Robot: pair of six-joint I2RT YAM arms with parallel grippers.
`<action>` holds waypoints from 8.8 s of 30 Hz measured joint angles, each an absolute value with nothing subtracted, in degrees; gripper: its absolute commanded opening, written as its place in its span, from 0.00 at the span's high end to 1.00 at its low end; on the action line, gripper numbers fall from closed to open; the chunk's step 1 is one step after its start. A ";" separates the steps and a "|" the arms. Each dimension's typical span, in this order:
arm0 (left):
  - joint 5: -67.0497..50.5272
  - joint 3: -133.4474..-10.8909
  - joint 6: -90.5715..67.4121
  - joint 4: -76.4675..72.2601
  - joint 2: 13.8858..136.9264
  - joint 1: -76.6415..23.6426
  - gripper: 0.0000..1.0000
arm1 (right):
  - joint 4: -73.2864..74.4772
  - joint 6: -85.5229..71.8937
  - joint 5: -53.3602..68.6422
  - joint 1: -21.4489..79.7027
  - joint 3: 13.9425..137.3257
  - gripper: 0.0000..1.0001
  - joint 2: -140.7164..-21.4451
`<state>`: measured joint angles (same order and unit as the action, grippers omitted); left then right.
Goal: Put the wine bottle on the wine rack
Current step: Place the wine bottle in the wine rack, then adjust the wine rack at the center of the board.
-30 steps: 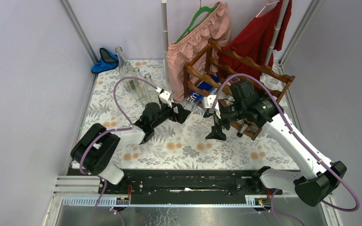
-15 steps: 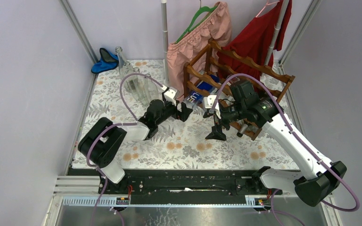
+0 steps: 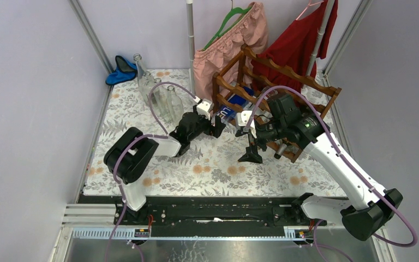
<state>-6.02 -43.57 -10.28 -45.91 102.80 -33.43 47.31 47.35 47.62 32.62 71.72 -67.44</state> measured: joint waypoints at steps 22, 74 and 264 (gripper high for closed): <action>-8.62 -49.67 -12.43 -43.88 107.68 -33.28 1.00 | 47.35 47.48 47.62 32.62 71.72 0.00 -67.33; -2.28 -37.10 -40.03 -77.82 117.95 -34.74 1.00 | 48.18 47.86 47.64 32.62 71.72 0.00 -66.48; -8.25 -59.90 -12.95 -45.41 118.26 -33.39 1.00 | 49.52 49.17 47.55 32.62 71.72 0.00 -65.36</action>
